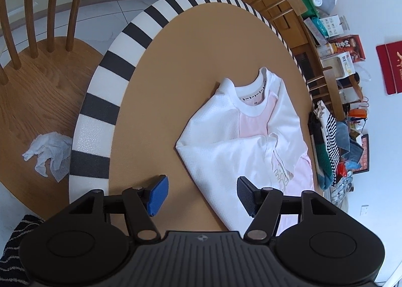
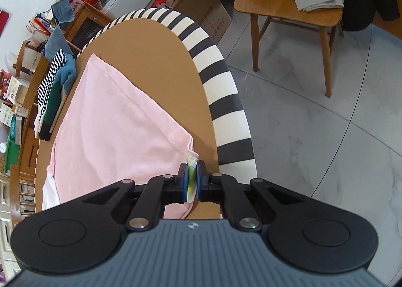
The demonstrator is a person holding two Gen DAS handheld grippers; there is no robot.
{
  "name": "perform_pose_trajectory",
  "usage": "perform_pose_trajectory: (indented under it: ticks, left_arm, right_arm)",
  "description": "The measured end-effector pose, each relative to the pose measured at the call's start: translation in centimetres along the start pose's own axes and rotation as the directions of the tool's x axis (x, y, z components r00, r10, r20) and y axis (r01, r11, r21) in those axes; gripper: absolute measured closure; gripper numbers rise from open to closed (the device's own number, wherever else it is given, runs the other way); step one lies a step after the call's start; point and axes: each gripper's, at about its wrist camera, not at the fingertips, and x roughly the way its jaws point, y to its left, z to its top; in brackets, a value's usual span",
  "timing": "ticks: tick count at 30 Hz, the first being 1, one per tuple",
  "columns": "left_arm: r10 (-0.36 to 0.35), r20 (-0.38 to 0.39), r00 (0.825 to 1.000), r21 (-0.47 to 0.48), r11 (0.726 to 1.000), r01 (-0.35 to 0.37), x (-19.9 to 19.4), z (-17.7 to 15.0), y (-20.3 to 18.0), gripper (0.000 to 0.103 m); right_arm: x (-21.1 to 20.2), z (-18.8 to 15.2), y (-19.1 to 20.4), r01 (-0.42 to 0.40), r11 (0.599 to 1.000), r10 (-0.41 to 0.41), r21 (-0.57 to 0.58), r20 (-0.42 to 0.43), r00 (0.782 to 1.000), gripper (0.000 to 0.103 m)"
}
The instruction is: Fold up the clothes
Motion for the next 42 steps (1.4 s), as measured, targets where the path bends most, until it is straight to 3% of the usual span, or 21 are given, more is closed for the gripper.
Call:
perform_pose_trajectory:
  ticks: [4, 9, 16, 17, 19, 20, 22, 27, 38, 42]
  left_arm:
    - [-0.018, 0.024, 1.000, -0.002, 1.000, 0.018, 0.6, 0.4, -0.4, 0.038]
    - [0.001, 0.067, 0.998, 0.100, 0.995, -0.008, 1.6, 0.3, -2.1, 0.042]
    - [0.032, 0.064, 0.997, 0.130, 0.991, -0.040, 2.2, 0.2, -3.3, 0.042]
    - [0.044, 0.066, 0.997, 0.142, 0.988, -0.053, 2.3, 0.2, -3.5, 0.047]
    - [0.068, 0.057, 0.996, 0.148, 0.986, -0.075, 2.7, 0.2, -3.6, 0.069]
    - [0.060, 0.040, 0.997, 0.111, 0.992, -0.064, 3.0, 0.3, -3.1, 0.096]
    - [0.024, 0.011, 1.000, 0.013, 1.000, -0.024, 3.5, 0.6, -1.8, 0.096]
    - [0.050, 0.073, 0.996, 0.037, 0.998, -0.053, 2.7, 0.6, -1.5, 0.100]
    - [0.026, 0.083, 0.996, -0.019, 1.000, -0.024, -1.1, -0.4, -0.2, 0.100]
    - [-0.002, 0.081, 0.997, -0.062, 0.998, 0.007, -2.9, -0.6, -0.8, 0.100]
  right_arm:
    - [-0.1, 0.1, -0.2, -0.002, 1.000, 0.002, -0.003, -0.002, 1.000, 0.098]
    - [0.0, 0.5, -0.8, -0.024, 0.999, 0.025, 0.033, -0.017, 1.000, 0.098]
    - [0.1, 0.7, -1.1, -0.035, 0.998, 0.037, 0.048, -0.029, 0.999, 0.098]
    - [0.1, 0.7, -1.2, -0.037, 0.998, 0.039, 0.050, -0.029, 0.999, 0.098]
    - [0.1, 0.7, -1.3, -0.040, 0.998, 0.042, 0.055, -0.031, 0.999, 0.098]
    - [0.1, 0.7, -1.3, -0.042, 0.998, 0.044, 0.057, -0.031, 0.999, 0.098]
    - [0.0, 0.7, -1.4, -0.046, 0.997, 0.048, 0.061, -0.032, 0.998, 0.098]
    - [-0.1, 0.7, -1.7, -0.051, 0.995, 0.054, 0.083, -0.035, 0.998, 0.096]
    - [-3.8, 1.1, -2.3, -0.101, 0.994, 0.103, 0.033, -0.066, 0.993, 0.097]
    - [-5.0, 2.4, -2.1, -0.165, 0.982, 0.175, 0.092, -0.114, 0.978, 0.097]
